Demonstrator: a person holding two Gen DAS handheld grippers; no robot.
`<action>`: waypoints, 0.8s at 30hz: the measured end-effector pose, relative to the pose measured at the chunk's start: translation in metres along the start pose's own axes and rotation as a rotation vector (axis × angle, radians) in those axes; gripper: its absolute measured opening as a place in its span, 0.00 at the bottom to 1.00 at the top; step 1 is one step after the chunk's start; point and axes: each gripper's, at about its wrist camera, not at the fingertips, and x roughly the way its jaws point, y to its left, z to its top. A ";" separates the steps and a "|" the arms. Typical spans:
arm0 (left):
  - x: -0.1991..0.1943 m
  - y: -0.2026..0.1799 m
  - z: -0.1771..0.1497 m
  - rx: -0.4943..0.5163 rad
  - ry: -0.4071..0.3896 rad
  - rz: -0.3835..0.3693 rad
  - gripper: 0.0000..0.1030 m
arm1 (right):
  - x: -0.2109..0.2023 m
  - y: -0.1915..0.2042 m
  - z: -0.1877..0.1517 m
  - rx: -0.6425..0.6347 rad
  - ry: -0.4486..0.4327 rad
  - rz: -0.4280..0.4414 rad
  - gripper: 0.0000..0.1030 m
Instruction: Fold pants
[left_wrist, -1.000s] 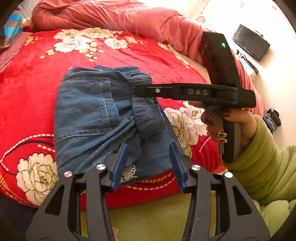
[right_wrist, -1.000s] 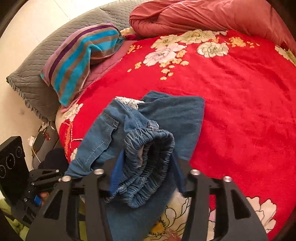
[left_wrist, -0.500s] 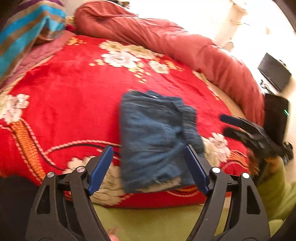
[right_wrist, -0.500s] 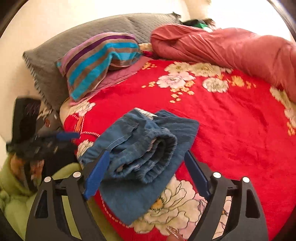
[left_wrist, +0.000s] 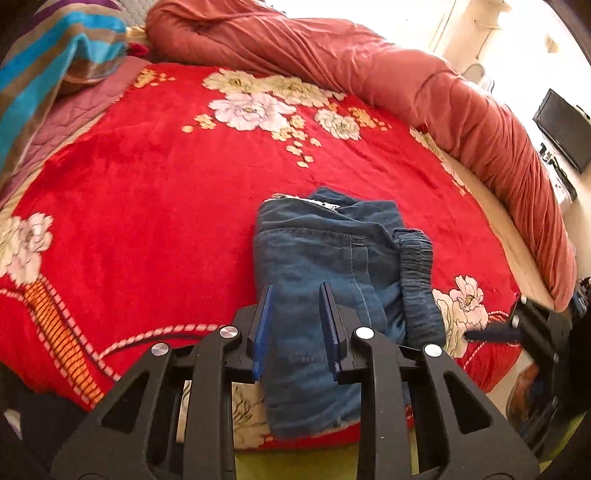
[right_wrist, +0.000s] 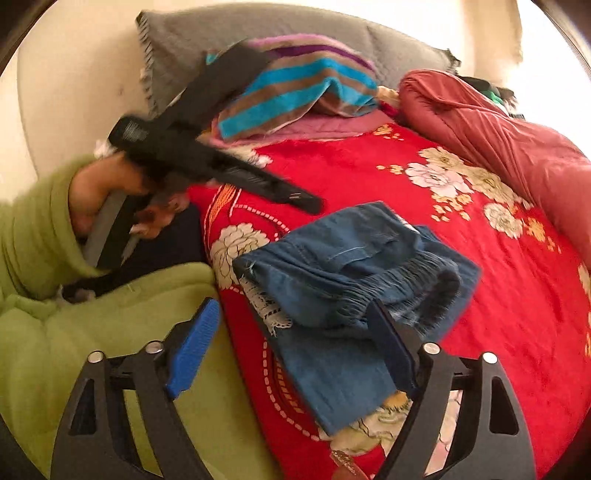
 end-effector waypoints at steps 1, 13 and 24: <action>0.007 0.001 0.002 -0.002 0.018 -0.005 0.17 | 0.005 0.004 0.002 -0.018 0.006 0.006 0.62; 0.041 0.009 0.004 -0.032 0.093 -0.026 0.17 | 0.071 0.023 0.022 -0.237 0.076 0.016 0.38; 0.043 0.006 0.000 -0.020 0.067 -0.015 0.17 | 0.069 0.024 -0.008 -0.206 0.112 0.098 0.07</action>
